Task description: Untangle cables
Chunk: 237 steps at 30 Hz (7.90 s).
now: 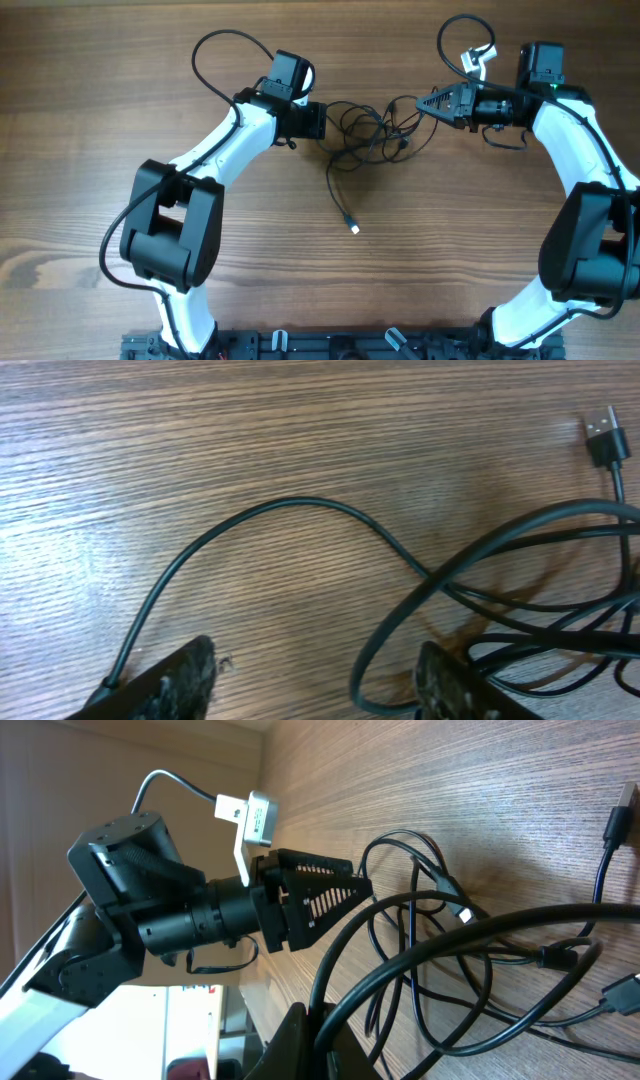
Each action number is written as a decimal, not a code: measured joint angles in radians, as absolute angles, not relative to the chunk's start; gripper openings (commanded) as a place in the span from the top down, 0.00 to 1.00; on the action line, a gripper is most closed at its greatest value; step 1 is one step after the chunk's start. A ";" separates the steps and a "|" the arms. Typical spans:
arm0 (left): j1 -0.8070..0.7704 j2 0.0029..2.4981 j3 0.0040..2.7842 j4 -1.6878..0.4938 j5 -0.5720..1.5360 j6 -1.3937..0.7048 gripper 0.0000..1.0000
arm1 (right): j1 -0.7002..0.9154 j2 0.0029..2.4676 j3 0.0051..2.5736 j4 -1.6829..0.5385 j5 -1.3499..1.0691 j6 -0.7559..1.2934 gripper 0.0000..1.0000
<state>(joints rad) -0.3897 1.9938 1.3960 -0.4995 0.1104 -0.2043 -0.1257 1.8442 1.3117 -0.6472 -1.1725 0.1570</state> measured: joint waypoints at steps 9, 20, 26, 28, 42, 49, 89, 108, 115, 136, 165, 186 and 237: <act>-0.390 2.075 1.396 -0.488 0.117 -0.216 0.96 | -0.070 1.844 1.312 -0.648 -1.128 0.159 0.96; -0.131 1.896 1.396 -0.672 0.036 -0.391 0.96 | -0.056 1.844 1.311 -0.688 -0.792 0.310 0.96; -0.017 1.897 1.374 -0.693 0.165 -0.497 0.83 | -0.012 1.844 1.311 -0.737 -0.671 0.374 0.96; 0.032 1.897 1.368 -0.695 0.133 -0.503 0.54 | -0.033 1.844 1.311 -0.744 -0.606 0.377 0.96; 0.111 1.897 1.366 -0.690 0.119 -0.453 0.00 | -0.030 1.711 1.305 -0.452 -0.971 0.242 0.96; 0.120 1.897 1.365 -0.688 0.106 -0.450 0.00 | 0.099 1.437 1.306 0.249 -1.048 0.456 0.95; 0.120 1.897 1.364 -0.619 0.481 -0.213 0.00 | 0.486 2.108 1.336 -0.239 -0.548 0.864 0.10; 0.132 1.897 1.364 -0.652 0.204 -0.403 0.00 | 0.657 2.124 1.843 -0.778 -0.260 0.421 0.00; 0.132 1.897 1.364 -0.651 0.202 -0.403 0.00 | 0.659 2.124 1.824 -0.936 -0.152 0.417 0.00; 0.132 1.897 1.364 -0.652 0.202 -0.403 0.00 | 0.878 2.142 1.537 -0.440 0.196 0.526 0.95; 0.132 1.897 1.364 -0.632 0.228 -0.372 0.00 | 0.705 1.956 1.556 -0.318 -0.002 0.476 0.00; 0.131 1.897 1.364 -0.627 0.237 -0.361 0.00 | 0.616 1.958 1.399 -0.411 0.454 0.326 0.00; 0.121 1.888 1.362 -0.620 0.125 -0.257 0.00 | 0.776 2.183 1.397 0.284 -0.318 0.838 0.57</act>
<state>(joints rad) 0.1207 1.8877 1.3621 -0.6201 0.1249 -0.2573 0.7761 2.1826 1.3968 0.2836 -0.3180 0.8379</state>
